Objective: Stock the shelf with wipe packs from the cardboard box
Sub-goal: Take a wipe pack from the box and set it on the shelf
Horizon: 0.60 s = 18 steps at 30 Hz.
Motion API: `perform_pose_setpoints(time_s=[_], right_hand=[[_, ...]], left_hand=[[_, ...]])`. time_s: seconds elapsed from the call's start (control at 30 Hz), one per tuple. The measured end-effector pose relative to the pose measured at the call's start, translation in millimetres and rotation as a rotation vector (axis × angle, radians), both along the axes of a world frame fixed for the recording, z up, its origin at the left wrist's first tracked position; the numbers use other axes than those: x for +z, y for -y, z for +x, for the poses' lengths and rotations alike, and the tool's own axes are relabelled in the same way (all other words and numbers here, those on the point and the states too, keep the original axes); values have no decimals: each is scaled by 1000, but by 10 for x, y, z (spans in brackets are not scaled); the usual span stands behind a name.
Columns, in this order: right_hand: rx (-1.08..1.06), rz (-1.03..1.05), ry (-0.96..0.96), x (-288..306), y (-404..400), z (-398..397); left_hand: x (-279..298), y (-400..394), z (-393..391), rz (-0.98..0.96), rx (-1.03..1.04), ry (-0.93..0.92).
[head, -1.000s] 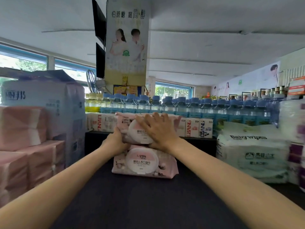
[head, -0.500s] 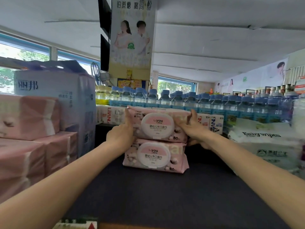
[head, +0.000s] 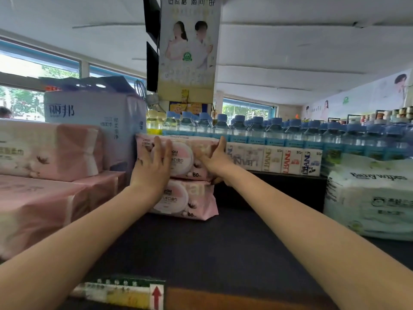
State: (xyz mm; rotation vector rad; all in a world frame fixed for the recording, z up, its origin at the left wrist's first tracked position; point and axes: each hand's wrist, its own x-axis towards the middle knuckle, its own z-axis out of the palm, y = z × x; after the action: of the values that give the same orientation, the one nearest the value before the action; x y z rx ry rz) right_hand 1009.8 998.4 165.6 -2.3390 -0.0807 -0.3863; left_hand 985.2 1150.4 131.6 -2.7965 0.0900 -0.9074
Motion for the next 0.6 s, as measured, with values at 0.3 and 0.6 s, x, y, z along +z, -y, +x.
perform_pose_setpoints(time_s=[0.3, 0.6], right_hand=[[-115, -66, 68, 52, 184, -835], [-595, -459, 96, -361, 772, -3082]], left_hand=[[200, 341, -591, -115, -371, -58], [-165, 1177, -1963, -173, -1047, -42]])
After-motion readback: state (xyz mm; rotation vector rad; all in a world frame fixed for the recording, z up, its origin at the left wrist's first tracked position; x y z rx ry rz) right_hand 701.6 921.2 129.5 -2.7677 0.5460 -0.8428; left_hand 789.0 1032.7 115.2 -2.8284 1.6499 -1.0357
